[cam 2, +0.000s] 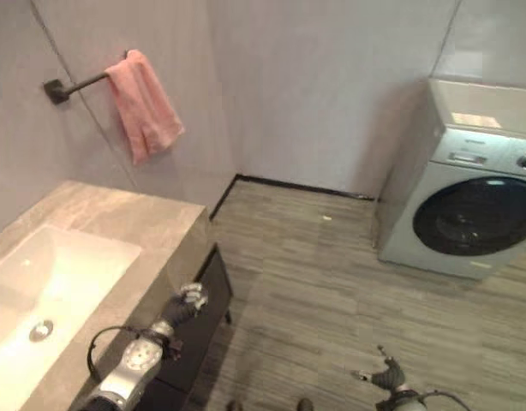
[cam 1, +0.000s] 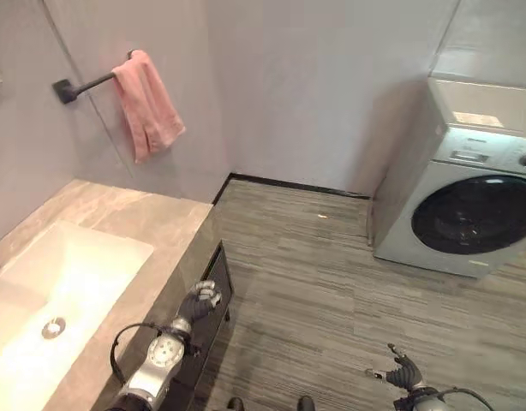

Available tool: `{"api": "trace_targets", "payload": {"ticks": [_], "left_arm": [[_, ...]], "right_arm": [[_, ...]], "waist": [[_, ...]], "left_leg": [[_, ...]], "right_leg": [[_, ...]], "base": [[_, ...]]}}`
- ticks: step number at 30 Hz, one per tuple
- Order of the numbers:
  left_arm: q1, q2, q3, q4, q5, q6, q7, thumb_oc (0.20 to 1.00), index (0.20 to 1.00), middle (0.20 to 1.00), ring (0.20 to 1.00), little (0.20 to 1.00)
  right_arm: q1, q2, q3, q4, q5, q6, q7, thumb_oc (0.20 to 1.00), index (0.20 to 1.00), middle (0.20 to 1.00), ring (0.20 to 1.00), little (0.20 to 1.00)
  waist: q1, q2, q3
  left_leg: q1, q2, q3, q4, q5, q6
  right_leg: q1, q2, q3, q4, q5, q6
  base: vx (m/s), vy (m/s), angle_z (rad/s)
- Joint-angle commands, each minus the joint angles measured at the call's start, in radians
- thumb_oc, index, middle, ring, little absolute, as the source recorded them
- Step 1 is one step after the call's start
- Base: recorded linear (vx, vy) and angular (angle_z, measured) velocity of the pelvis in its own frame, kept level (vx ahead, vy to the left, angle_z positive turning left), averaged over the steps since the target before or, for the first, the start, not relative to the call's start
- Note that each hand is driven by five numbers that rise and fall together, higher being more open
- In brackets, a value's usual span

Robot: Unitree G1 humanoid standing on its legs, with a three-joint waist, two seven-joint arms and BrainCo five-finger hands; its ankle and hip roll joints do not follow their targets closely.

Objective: Put brush and paste in cup on sink, flatten towel.

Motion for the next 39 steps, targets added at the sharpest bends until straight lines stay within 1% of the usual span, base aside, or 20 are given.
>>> {"api": "trace_targets", "payload": {"ticks": [1, 3, 4, 5, 6, 9, 10, 12, 13, 15, 18, 23, 24, 26, 27, 28, 30, 32, 35, 39], "left_arm": [[-0.023, -0.001, 0.055, 0.042, 0.046, -0.011, 0.031, 0.2, 0.2, 0.2, 0.2, 0.2], [-0.021, -0.008, 0.056, 0.078, 0.055, -0.003, 0.034, 0.2, 0.2, 0.2, 0.2, 0.2], [-0.016, -0.012, 0.059, 0.106, 0.065, 0.001, 0.038, 0.253, 0.253, 0.253, 0.253, 0.253], [-0.016, -0.029, 0.069, 0.197, 0.101, 0.02, 0.044, 0.931, 0.931, 0.931, 0.931, 0.931], [-0.016, -0.037, 0.069, 0.226, 0.114, 0.024, 0.045, 1.0, 1.0, 1.0, 1.0, 1.0], [-0.005, -0.033, 0.048, 0.223, 0.207, 0.04, 0.038, 1.0, 1.0, 1.0, 1.0, 1.0], [0.005, -0.023, 0.054, 0.208, 0.21, 0.045, 0.036, 1.0, 1.0, 1.0, 1.0, 1.0], [0.01, -0.001, 0.065, 0.188, 0.234, 0.054, 0.04, 1.0, 1.0, 1.0, 1.0, 1.0], [-0.005, 0.003, 0.062, 0.195, 0.234, 0.058, 0.048, 1.0, 1.0, 1.0, 1.0, 1.0], [-0.036, 0.001, 0.06, 0.242, 0.24, 0.067, 0.05, 1.0, 1.0, 1.0, 1.0, 1.0], [-0.072, -0.01, 0.047, 0.32, 0.343, 0.093, 0.079, 1.0, 1.0, 1.0, 1.0, 1.0], [-0.058, -0.049, 0.078, 0.388, 0.299, 0.102, 0.079, 1.0, 1.0, 1.0, 1.0, 1.0], [-0.059, -0.054, 0.077, 0.4, 0.294, 0.105, 0.081, 1.0, 1.0, 1.0, 1.0, 1.0], [-0.074, -0.063, 0.074, 0.451, 0.286, 0.116, 0.091, 1.0, 1.0, 1.0, 1.0, 1.0], [-0.074, -0.063, 0.074, 0.451, 0.286, 0.116, 0.091, 1.0, 1.0, 1.0, 1.0, 1.0], [-0.094, -0.053, 0.065, 0.457, 0.316, 0.117, 0.118, 1.0, 1.0, 1.0, 1.0, 1.0], [-0.092, -0.05, 0.083, 0.457, 0.304, 0.115, 0.127, 1.0, 1.0, 1.0, 1.0, 1.0], [-0.081, -0.055, 0.09, 0.461, 0.297, 0.109, 0.123, 1.0, 1.0, 1.0, 1.0, 1.0], [-0.066, -0.067, 0.083, 0.457, 0.276, 0.1, 0.108, 1.0, 1.0, 1.0, 1.0, 1.0], [-0.066, -0.075, 0.072, 0.473, 0.275, 0.099, 0.102, 1.0, 1.0, 1.0, 1.0, 1.0]], "right_arm": [[-0.042, 0.002, -0.026, 0.02, -0.013, -0.022, -0.017, 1.0, 1.0, 1.0, 1.0, 1.0], [-0.045, 0.01, -0.037, 0.037, -0.002, -0.02, -0.017, 1.0, 1.0, 1.0, 1.0, 1.0], [-0.046, 0.015, -0.04, 0.036, 0.003, -0.019, -0.014, 1.0, 1.0, 1.0, 1.0, 1.0], [-0.05, 0.028, -0.033, 0.057, -0.001, -0.014, -0.005, 1.0, 1.0, 1.0, 1.0, 1.0], [-0.048, 0.032, -0.032, 0.065, 0.0, -0.013, 0.0, 1.0, 1.0, 1.0, 1.0, 1.0], [-0.071, 0.037, -0.031, 0.119, 0.029, -0.003, 0.041, 1.0, 1.0, 1.0, 1.0, 1.0], [-0.075, 0.031, -0.031, 0.125, 0.034, -0.001, 0.047, 1.0, 1.0, 1.0, 1.0, 1.0], [-0.092, 0.025, -0.037, 0.114, 0.052, 0.003, 0.053, 1.0, 1.0, 1.0, 1.0, 1.0], [-0.099, 0.023, -0.041, 0.114, 0.063, 0.002, 0.05, 1.0, 1.0, 1.0, 1.0, 1.0], [-0.1, 0.026, -0.044, 0.111, 0.103, 0.002, 0.062, 1.0, 1.0, 1.0, 1.0, 1.0], [-0.092, 0.034, -0.043, 0.133, 0.129, 0.0, 0.082, 1.0, 1.0, 1.0, 1.0, 1.0], [-0.076, 0.046, -0.076, 0.17, 0.169, 0.008, 0.087, 1.0, 1.0, 1.0, 1.0, 1.0], [-0.08, 0.05, -0.077, 0.181, 0.17, 0.009, 0.083, 1.0, 1.0, 1.0, 1.0, 1.0], [-0.092, 0.064, -0.071, 0.213, 0.177, 0.011, 0.078, 1.0, 1.0, 1.0, 1.0, 1.0], [-0.092, 0.064, -0.071, 0.213, 0.177, 0.011, 0.078, 1.0, 1.0, 1.0, 1.0, 1.0], [-0.101, 0.077, -0.075, 0.216, 0.195, 0.011, 0.07, 1.0, 1.0, 1.0, 1.0, 1.0], [-0.101, 0.086, -0.073, 0.213, 0.206, 0.005, 0.067, 1.0, 1.0, 1.0, 1.0, 1.0], [-0.092, 0.089, -0.059, 0.199, 0.19, 0.004, 0.074, 1.0, 1.0, 1.0, 1.0, 1.0], [-0.093, 0.086, -0.048, 0.223, 0.179, 0.006, 0.086, 1.0, 1.0, 1.0, 1.0, 1.0], [-0.103, 0.085, -0.043, 0.24, 0.166, 0.01, 0.081, 1.0, 1.0, 1.0, 1.0, 1.0]], "waist": [[0.006, -0.047, 0.008], [0.004, -0.042, 0.007], [-0.001, -0.039, 0.007], [-0.005, -0.035, 0.011], [-0.004, -0.035, 0.01], [0.014, -0.031, 0.007], [0.021, -0.031, 0.004], [0.036, -0.032, 0.003], [0.034, -0.03, 0.006], [0.028, -0.039, 0.011], [0.029, -0.058, 0.005], [0.016, -0.067, -0.006], [0.012, -0.069, -0.001], [0.005, -0.075, 0.03], [0.005, -0.075, 0.03], [-0.002, -0.082, 0.063], [-0.007, -0.084, 0.068], [-0.009, -0.086, 0.06], [-0.012, -0.085, 0.048], [-0.01, -0.083, 0.041]], "left_leg": [[0.042, -0.03, 0.009, -0.03, 0.061, 0.01], [0.058, -0.033, 0.012, -0.045, 0.061, 0.015], [0.069, -0.036, 0.016, -0.056, 0.058, 0.021], [0.089, -0.046, 0.032, -0.064, 0.045, 0.038], [0.093, -0.052, 0.033, -0.063, 0.039, 0.043], [0.1, -0.063, 0.064, -0.064, 0.027, 0.054], [0.102, -0.063, 0.07, -0.064, 0.028, 0.054], [0.102, -0.061, 0.087, -0.057, 0.035, 0.047], [0.096, -0.057, 0.081, -0.048, 0.04, 0.043], [0.08, -0.049, 0.067, -0.002, 0.033, 0.038], [0.076, -0.041, 0.057, 0.038, 0.009, 0.031], [0.093, -0.036, 0.056, 0.068, -0.013, 0.033], [0.083, -0.032, 0.056, 0.109, -0.024, 0.033], [0.044, -0.016, 0.054, 0.229, -0.082, 0.038], [0.044, -0.016, 0.054, 0.229, -0.082, 0.038], [-0.001, -0.006, 0.057, 0.337, -0.152, 0.05], [-0.026, -0.006, 0.06, 0.372, -0.182, 0.057], [-0.015, -0.009, 0.067, 0.341, -0.172, 0.057], [0.001, -0.014, 0.072, 0.289, -0.126, 0.045], [0.013, -0.022, 0.074, 0.248, -0.103, 0.043]], "right_leg": [[0.087, -0.022, -0.036, 0.033, -0.021, 0.073], [0.083, -0.021, -0.033, 0.05, -0.025, 0.076], [0.077, -0.02, -0.028, 0.07, -0.027, 0.079], [0.061, -0.026, -0.017, 0.102, -0.031, 0.087], [0.061, -0.029, -0.017, 0.101, -0.03, 0.091], [0.042, -0.045, -0.019, 0.107, 0.001, 0.119], [0.042, -0.048, -0.026, 0.107, 0.006, 0.121], [0.022, -0.079, -0.065, 0.105, 0.058, 0.134], [0.019, -0.078, -0.057, 0.098, 0.064, 0.134], [0.031, -0.069, -0.039, 0.072, 0.037, 0.116], [0.064, -0.056, -0.064, 0.063, -0.006, 0.093], [0.076, -0.044, -0.073, 0.1, -0.039, 0.081], [0.066, -0.043, -0.075, 0.14, -0.053, 0.076], [0.023, -0.042, -0.087, 0.281, -0.113, 0.062], [0.023, -0.042, -0.087, 0.281, -0.113, 0.062], [-0.034, -0.057, -0.096, 0.406, -0.16, 0.059], [-0.064, -0.064, -0.093, 0.444, -0.172, 0.06], [-0.057, -0.062, -0.086, 0.416, -0.157, 0.064], [-0.034, -0.06, -0.081, 0.344, -0.118, 0.069], [-0.013, -0.057, -0.074, 0.282, -0.094, 0.071]], "base": [[0.11, 0.125, -0.41], [0.06, 0.09, -0.07], [0.07, 0.168, -0.03], [0.08, 0.204, -0.1], [0.08, 0.211, -0.11], [0.01, 0.105, -0.07], [0.01, 0.029, -0.34], [-0.03, -0.015, -0.43], [-0.06, -0.05, -0.34], [-0.05, -0.077, -0.28], [0.0, -0.096, 0.1], [0.03, -0.041, 0.08], [-0.04, -0.068, -0.01], [-0.06, -0.055, 0.03], [-0.06, -0.034, 0.12], [-0.06, -0.02, 0.12], [-0.01, -0.013, 0.09], [0.09, 0.009, -0.09], [0.07, 0.031, -0.19], [0.04, 0.035, 0.0]]}}
